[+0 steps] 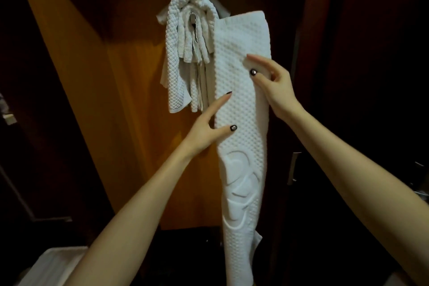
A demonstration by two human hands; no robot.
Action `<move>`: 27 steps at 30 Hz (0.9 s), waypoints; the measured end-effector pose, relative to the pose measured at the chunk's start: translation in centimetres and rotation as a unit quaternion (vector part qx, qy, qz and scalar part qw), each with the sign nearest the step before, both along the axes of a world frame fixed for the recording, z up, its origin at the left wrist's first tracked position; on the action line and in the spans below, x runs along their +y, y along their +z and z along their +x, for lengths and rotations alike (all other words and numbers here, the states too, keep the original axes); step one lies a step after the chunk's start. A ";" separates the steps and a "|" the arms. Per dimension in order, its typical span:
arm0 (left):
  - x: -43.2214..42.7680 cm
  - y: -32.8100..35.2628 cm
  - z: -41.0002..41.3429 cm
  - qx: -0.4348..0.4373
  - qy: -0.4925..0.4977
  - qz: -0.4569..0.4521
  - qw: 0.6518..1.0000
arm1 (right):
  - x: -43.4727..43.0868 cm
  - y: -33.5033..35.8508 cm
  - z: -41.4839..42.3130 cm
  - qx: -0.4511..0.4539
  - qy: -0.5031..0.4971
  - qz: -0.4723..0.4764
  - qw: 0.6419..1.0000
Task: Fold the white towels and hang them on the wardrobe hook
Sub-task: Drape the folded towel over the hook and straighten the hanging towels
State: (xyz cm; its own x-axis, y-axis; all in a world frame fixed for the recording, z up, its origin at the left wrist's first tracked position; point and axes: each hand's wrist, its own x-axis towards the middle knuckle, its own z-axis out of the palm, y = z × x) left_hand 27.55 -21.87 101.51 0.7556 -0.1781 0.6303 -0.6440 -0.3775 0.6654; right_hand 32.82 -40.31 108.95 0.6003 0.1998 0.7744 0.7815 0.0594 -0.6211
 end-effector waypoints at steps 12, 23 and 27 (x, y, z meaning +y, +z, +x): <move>-4.1 -7.5 -1.3 0.023 0.068 -0.225 0.972 | -0.4 0.9 1.5 0.061 -0.048 -0.013 0.997; -3.1 -4.8 -0.7 -0.017 0.087 -0.220 0.972 | -1.4 -8.5 1.6 0.245 0.016 -0.098 0.964; -1.9 -4.8 0.2 0.009 0.124 -0.246 0.961 | -1.1 -12.3 -0.8 0.270 0.100 -0.127 0.949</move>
